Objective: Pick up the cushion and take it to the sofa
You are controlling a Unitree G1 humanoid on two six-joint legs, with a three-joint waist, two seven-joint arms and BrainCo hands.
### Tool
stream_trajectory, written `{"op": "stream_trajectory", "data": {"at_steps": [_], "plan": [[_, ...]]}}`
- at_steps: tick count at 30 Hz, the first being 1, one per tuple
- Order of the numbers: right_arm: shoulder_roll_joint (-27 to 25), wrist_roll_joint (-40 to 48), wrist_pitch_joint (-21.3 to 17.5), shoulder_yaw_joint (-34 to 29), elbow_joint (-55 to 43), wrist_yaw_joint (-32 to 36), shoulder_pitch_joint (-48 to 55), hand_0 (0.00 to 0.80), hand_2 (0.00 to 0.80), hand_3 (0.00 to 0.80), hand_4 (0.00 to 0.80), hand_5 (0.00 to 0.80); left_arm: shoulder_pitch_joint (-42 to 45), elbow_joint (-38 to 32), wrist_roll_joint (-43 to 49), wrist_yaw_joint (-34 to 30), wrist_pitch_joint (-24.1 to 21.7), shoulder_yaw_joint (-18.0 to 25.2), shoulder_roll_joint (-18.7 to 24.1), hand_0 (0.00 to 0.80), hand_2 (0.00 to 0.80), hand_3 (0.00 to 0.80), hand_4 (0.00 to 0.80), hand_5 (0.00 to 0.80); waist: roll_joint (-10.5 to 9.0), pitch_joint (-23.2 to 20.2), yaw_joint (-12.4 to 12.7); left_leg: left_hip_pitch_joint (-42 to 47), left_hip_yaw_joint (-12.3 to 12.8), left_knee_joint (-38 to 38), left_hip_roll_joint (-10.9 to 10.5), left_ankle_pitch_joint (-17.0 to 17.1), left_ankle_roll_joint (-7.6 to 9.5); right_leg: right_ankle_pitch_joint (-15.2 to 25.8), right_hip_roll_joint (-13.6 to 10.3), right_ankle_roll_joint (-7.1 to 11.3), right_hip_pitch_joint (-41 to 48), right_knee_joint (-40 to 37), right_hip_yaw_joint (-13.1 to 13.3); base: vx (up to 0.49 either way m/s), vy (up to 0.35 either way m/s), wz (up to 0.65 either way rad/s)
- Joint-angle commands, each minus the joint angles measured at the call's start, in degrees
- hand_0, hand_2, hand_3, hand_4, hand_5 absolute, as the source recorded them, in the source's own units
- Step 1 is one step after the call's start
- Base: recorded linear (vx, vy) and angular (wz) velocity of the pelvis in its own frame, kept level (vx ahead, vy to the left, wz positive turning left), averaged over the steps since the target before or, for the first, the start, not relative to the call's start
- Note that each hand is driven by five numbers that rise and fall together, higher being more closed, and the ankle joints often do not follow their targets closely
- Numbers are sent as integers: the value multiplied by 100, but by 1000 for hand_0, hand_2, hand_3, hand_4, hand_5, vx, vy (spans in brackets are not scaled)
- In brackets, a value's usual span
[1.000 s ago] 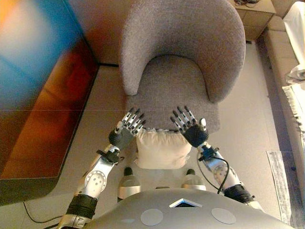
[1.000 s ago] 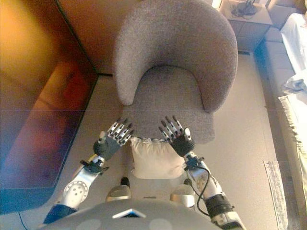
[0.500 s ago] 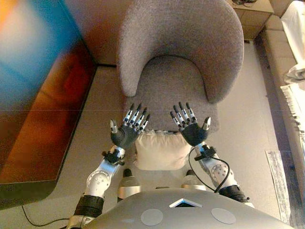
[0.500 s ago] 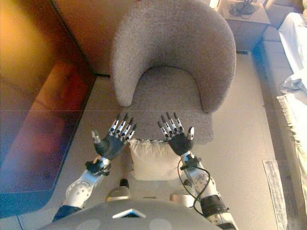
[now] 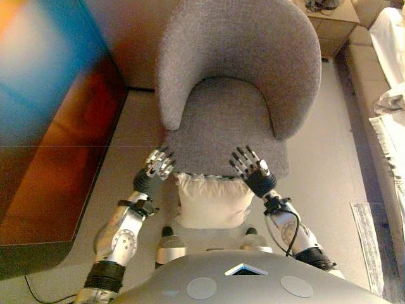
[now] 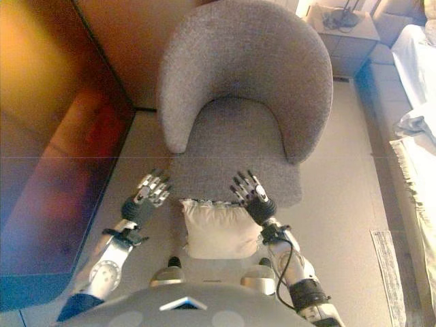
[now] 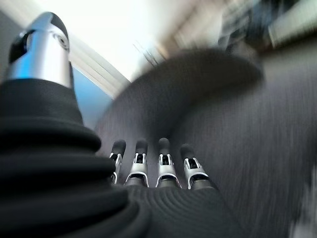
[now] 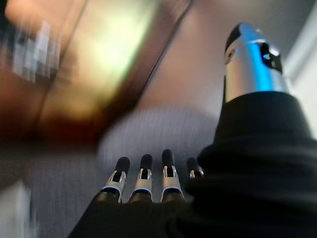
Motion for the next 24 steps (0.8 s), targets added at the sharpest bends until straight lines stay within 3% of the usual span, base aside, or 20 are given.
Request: {"op": "stream_trajectory", "data": {"at_steps": [1, 6, 11, 15, 24], "plan": [[-141, -892, -572, -88, -13, -614, -274, 0, 0, 0, 0, 0, -464, 419, 726, 566, -389, 168, 103, 0, 0, 0, 0, 0, -60, 266, -8, -498, 212, 1100, 327, -359, 193, 289, -174, 16, -548, 374, 19, 40, 47, 1], [-246, -1476, -657, -113, 616, -1526, -700, 0, 0, 0, 0, 0, -907, 836, 650, 907, -509, -105, 77, 0, 0, 0, 0, 0, -3, 591, 35, -986, 10, 1491, 380, -431, 203, 120, -419, 71, -1074, 1153, 120, -84, 65, 0], [-372, -1200, -971, 21, 1252, -2019, -1645, 0, 0, 0, 0, 0, -1909, 1491, 668, 1374, -968, -635, 139, 0, 0, 0, 0, 0, 64, 1383, 92, -2246, -221, 2495, 453, -565, 96, 112, -722, 6, -2153, 1986, 213, -310, -7, 20], [-491, -1163, -939, 248, 1431, -2310, -2304, 0, 0, 0, 0, 0, -2374, 1733, 561, 1626, -1200, -964, 106, 0, 0, 0, 0, 0, 120, 1748, 103, -3157, -461, 3219, 425, -740, 100, -27, -730, -46, -3071, 2702, 543, -206, 19, 0], [-727, -1402, -999, 196, 1913, -3227, -3118, 0, 0, 0, 0, 0, -3126, 2053, 671, 1800, -1459, -1149, 184, 0, 0, 0, 0, 0, 376, 2062, 14, -4896, -801, 5029, 543, -1429, 225, -757, -701, -280, -4886, 4732, 1092, -128, 5, 0]]}}
